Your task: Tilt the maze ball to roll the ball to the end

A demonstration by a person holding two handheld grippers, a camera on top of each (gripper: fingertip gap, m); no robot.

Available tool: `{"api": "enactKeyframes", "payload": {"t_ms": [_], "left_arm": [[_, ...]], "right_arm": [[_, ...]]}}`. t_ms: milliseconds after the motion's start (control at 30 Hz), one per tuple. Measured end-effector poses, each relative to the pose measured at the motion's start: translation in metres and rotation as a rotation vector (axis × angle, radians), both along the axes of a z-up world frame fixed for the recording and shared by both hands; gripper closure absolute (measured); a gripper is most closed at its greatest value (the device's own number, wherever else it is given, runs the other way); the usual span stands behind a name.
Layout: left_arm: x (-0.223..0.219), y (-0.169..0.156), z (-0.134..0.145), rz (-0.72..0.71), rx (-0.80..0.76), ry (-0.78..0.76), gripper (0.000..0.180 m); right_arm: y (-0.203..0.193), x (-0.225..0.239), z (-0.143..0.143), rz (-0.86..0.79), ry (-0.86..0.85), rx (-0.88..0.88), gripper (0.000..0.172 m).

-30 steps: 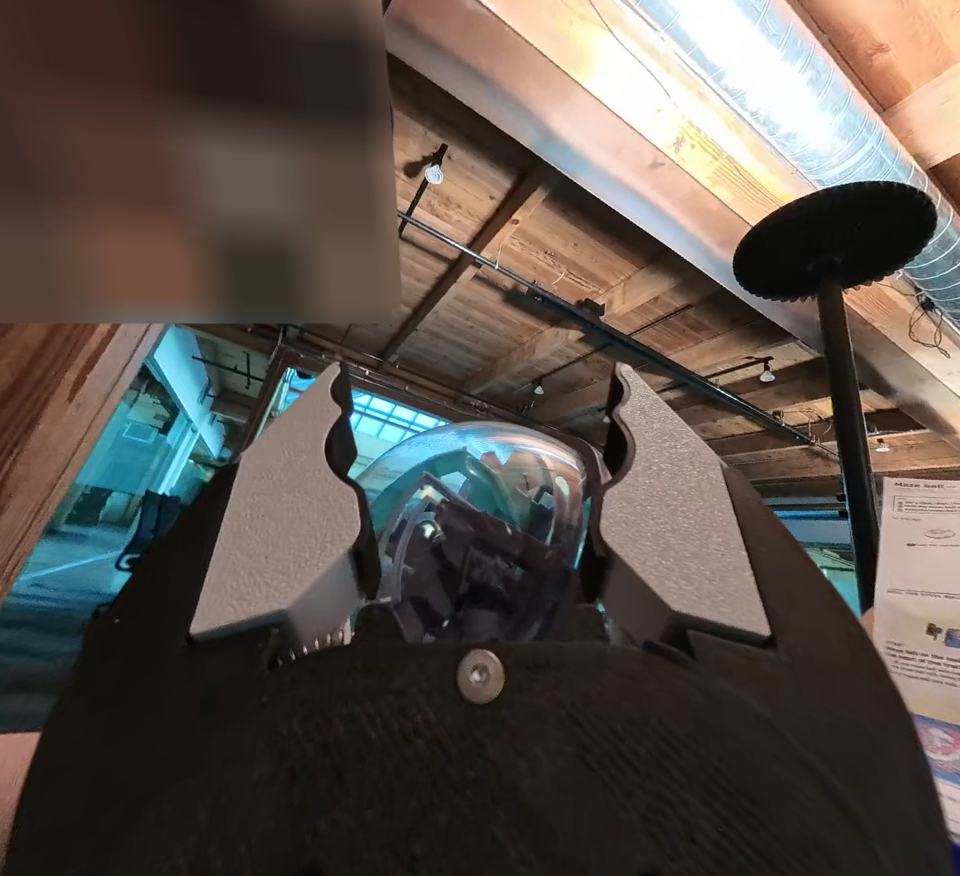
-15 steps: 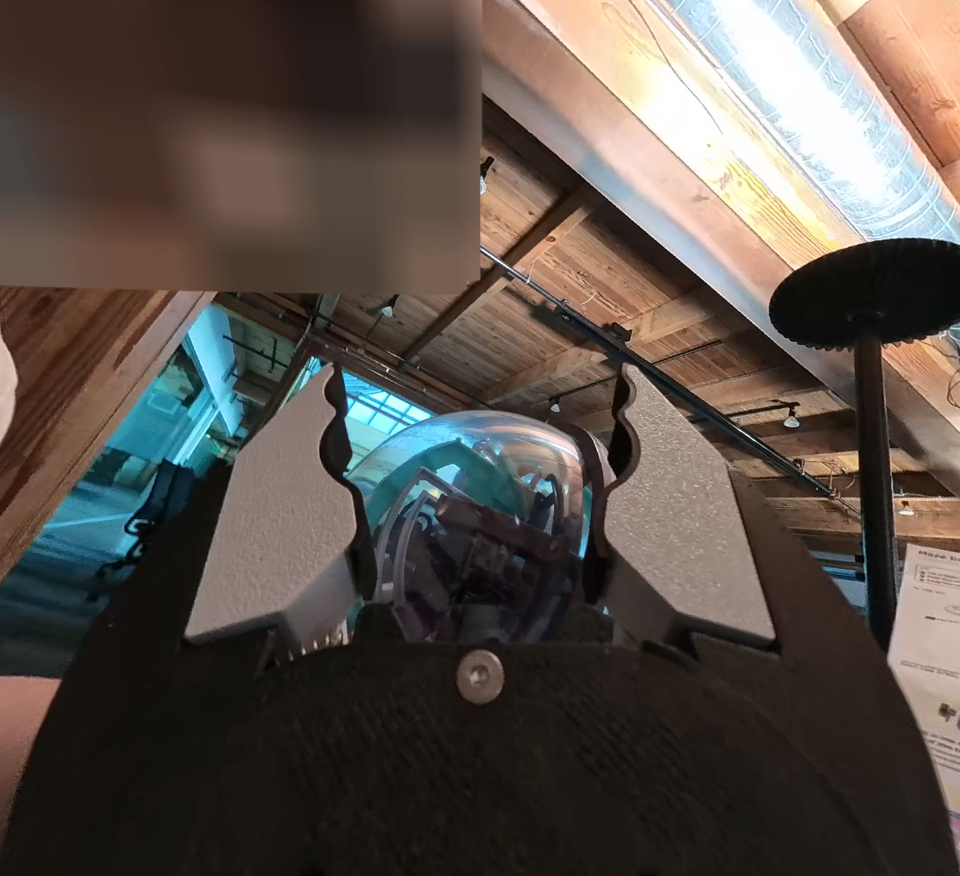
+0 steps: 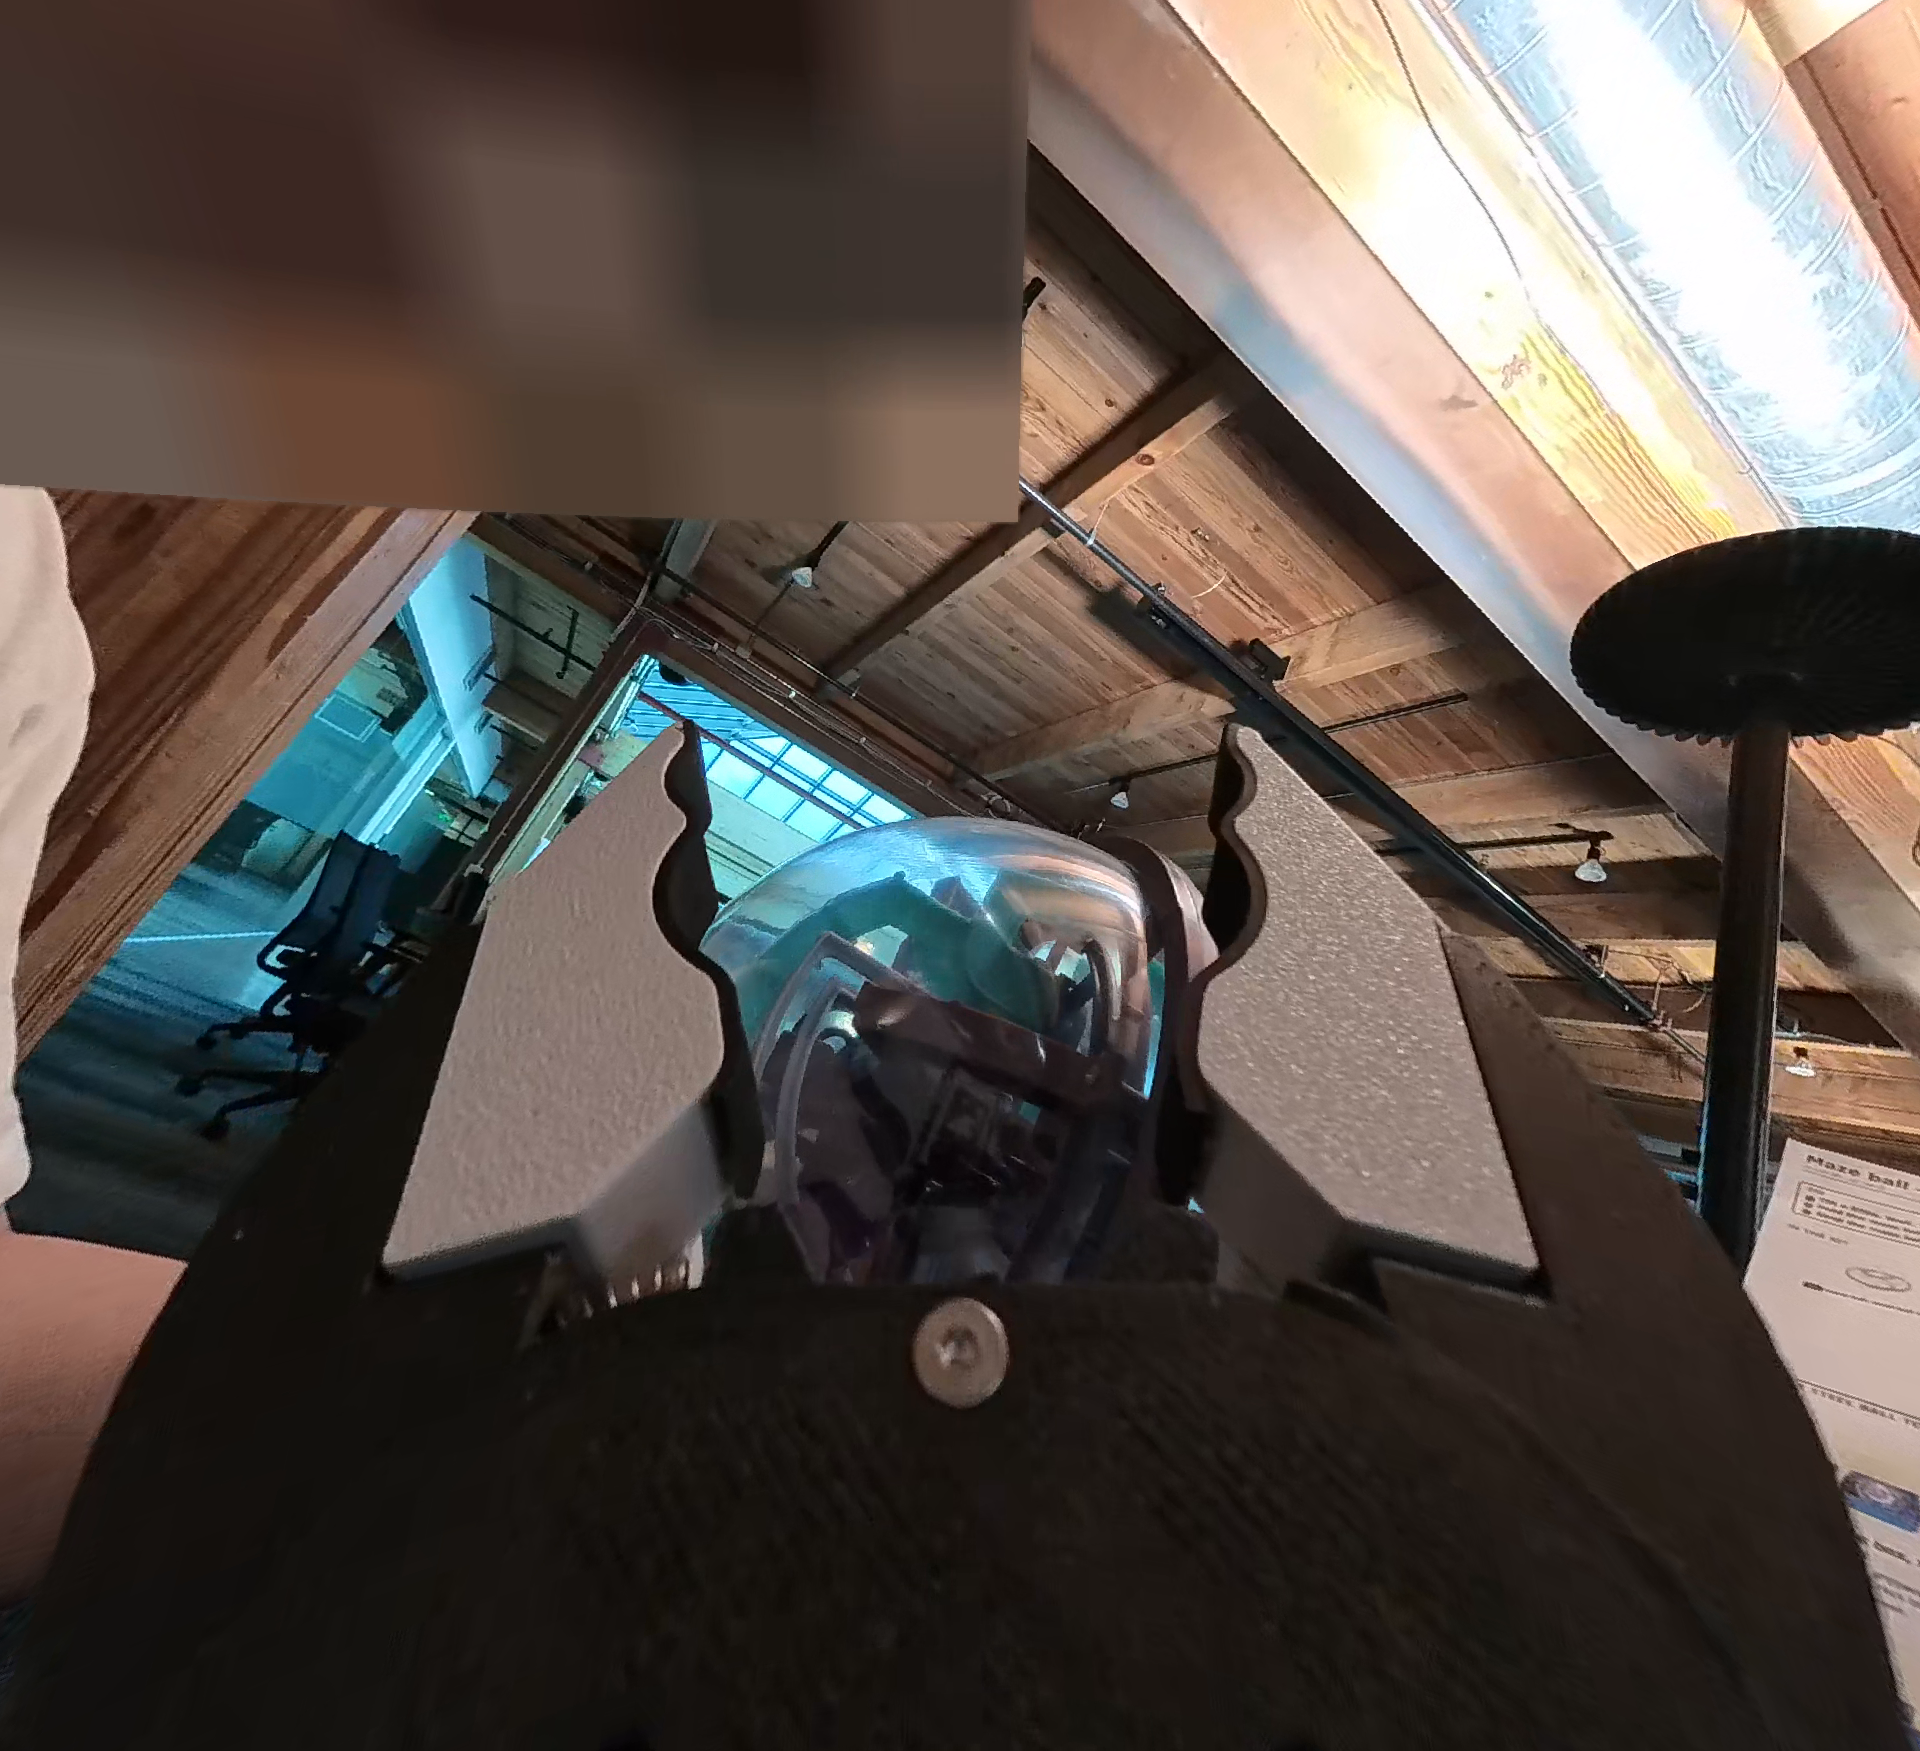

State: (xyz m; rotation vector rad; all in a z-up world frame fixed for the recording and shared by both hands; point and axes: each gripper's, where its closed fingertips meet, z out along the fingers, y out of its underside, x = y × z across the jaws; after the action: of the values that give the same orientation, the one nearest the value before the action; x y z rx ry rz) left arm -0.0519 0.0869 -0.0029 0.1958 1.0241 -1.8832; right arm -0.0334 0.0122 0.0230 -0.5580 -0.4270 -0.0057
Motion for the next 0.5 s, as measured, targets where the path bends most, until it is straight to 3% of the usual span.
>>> {"api": "enactKeyframes", "payload": {"t_ms": [167, 300, 400, 500], "left_arm": [[0.001, -0.003, 0.000, 0.028, 0.028, -0.005, 0.024], [0.001, -0.016, -0.004, 0.135, 0.164, -0.038, 0.024], [0.004, -0.025, -0.010, 0.217, 0.266, -0.057, 0.024], [0.004, -0.026, -0.011, 0.216, 0.269, -0.055, 0.023]], "right_arm": [[-0.001, 0.008, -0.003, 0.046, 0.037, 0.010, 0.075], [0.000, 0.019, -0.006, 0.114, 0.103, 0.027, 0.060], [-0.006, 0.026, -0.005, 0.176, 0.152, 0.067, 0.062], [-0.007, 0.028, -0.005, 0.181, 0.157, 0.068, 0.063]]}}
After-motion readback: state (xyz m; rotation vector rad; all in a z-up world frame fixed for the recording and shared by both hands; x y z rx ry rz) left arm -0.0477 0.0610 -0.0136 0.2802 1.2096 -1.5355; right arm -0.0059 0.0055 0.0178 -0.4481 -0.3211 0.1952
